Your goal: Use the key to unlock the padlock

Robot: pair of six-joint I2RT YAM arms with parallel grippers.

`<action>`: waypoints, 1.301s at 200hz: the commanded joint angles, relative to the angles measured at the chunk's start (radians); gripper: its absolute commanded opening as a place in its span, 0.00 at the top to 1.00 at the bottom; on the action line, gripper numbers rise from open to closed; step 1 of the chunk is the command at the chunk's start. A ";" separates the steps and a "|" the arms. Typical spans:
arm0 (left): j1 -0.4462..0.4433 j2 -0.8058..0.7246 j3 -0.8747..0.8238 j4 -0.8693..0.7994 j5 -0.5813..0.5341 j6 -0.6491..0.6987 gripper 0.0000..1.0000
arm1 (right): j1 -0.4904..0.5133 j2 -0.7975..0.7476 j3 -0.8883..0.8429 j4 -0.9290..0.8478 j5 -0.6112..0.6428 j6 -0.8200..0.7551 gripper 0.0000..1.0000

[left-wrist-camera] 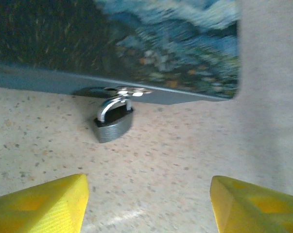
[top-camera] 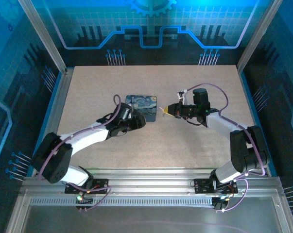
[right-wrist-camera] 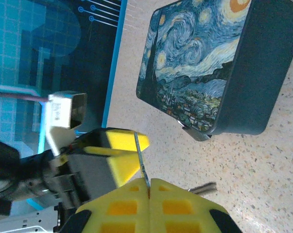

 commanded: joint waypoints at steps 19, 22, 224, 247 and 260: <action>-0.037 0.145 0.090 0.008 -0.155 -0.004 0.32 | -0.016 -0.070 0.016 -0.072 -0.006 -0.072 1.00; -0.037 0.155 0.095 0.010 -0.157 -0.005 0.32 | -0.016 -0.074 0.016 -0.073 -0.007 -0.073 1.00; -0.124 0.410 0.377 -0.329 -0.424 -0.317 0.46 | -0.015 -0.089 -0.044 -0.017 -0.054 -0.068 1.00; -0.124 0.422 0.383 -0.317 -0.428 -0.297 0.52 | -0.015 -0.090 -0.047 -0.015 -0.060 -0.069 1.00; -0.124 0.431 0.387 -0.322 -0.429 -0.295 0.54 | -0.016 -0.090 -0.051 -0.015 -0.061 -0.070 1.00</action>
